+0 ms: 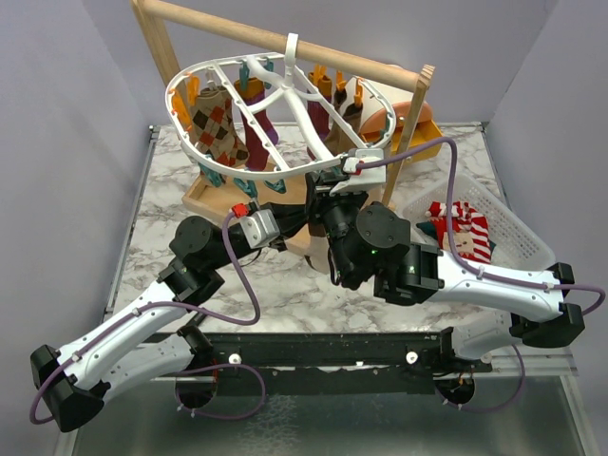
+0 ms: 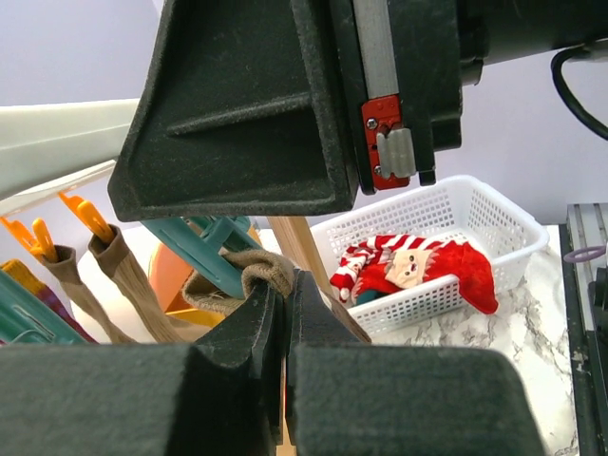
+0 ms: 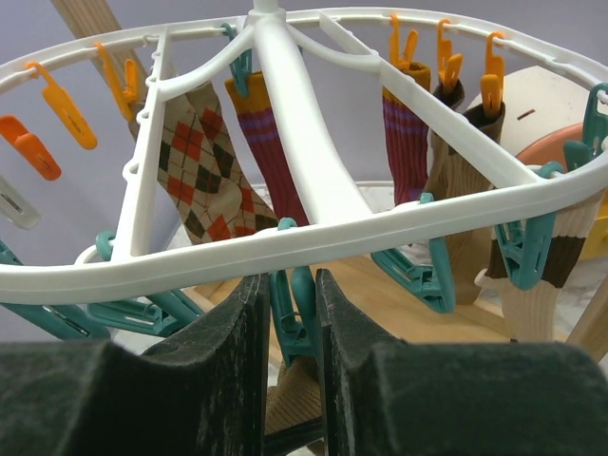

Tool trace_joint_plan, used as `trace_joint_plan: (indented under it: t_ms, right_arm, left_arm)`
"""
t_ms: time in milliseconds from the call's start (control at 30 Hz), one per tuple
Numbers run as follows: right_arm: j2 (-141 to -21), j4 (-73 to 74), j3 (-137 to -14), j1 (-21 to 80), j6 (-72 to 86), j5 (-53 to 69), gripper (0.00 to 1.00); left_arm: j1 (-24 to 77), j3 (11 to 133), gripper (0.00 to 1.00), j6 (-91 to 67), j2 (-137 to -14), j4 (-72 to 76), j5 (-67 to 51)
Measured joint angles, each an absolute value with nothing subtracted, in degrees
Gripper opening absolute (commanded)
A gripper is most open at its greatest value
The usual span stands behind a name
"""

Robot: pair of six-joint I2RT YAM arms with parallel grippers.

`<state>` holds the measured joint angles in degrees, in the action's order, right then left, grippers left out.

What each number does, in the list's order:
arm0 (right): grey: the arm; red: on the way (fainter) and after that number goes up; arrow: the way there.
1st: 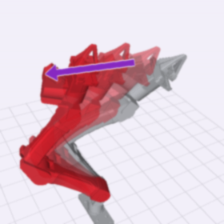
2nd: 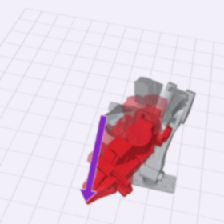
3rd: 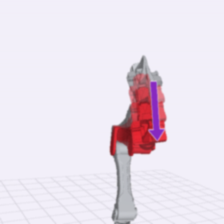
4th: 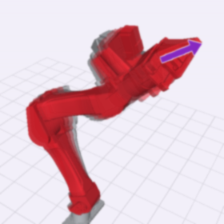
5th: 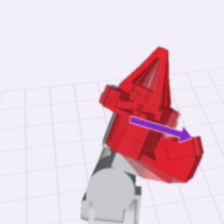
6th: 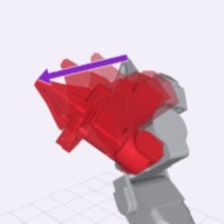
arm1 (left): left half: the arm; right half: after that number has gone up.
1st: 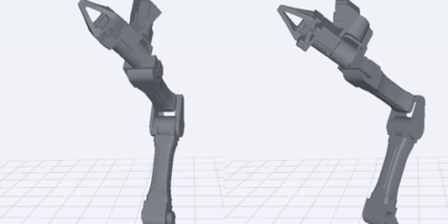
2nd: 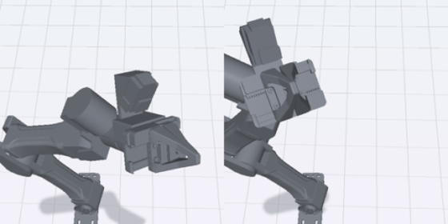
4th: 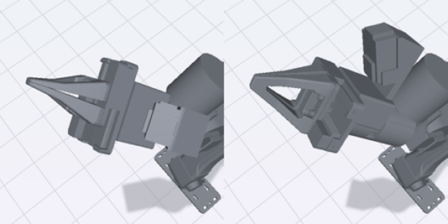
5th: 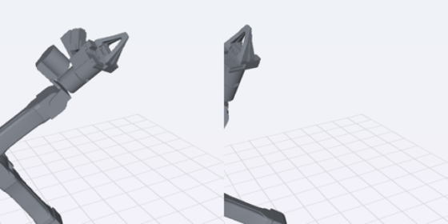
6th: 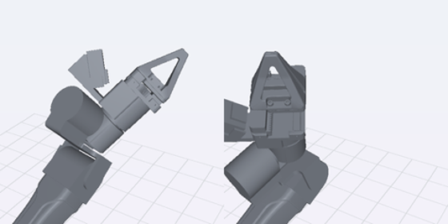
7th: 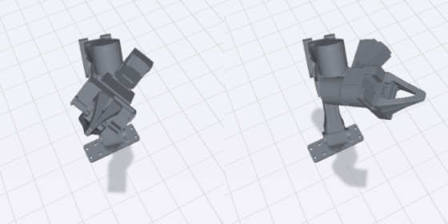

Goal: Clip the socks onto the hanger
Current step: Clamp the sock onto the hanger.

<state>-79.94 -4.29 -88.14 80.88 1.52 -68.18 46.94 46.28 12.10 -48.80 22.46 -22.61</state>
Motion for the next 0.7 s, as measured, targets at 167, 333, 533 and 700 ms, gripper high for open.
trace_joint_plan:
  t_ms: [167,333,533,700]
  right_arm:
    - [-79.9,-3.4,-88.2,80.9,2.4,-68.2,0.01]
    - [-79.9,-3.2,-88.6,80.9,2.9,-68.2,0.01]
    - [-79.9,-2.7,-88.6,80.9,3.6,-68.1,0.01]
    - [-79.9,-2.4,-88.6,80.9,3.7,-68.1,0.00]
  left_arm:
    - [47.0,46.3,0.00,12.7,-48.8,22.0,-22.6]
    - [47.0,45.9,0.00,13.5,-48.8,21.2,-22.5]
    - [47.0,44.2,0.00,15.0,-48.8,20.0,-21.5]
    - [47.0,44.1,0.00,15.7,-48.8,19.4,-21.1]
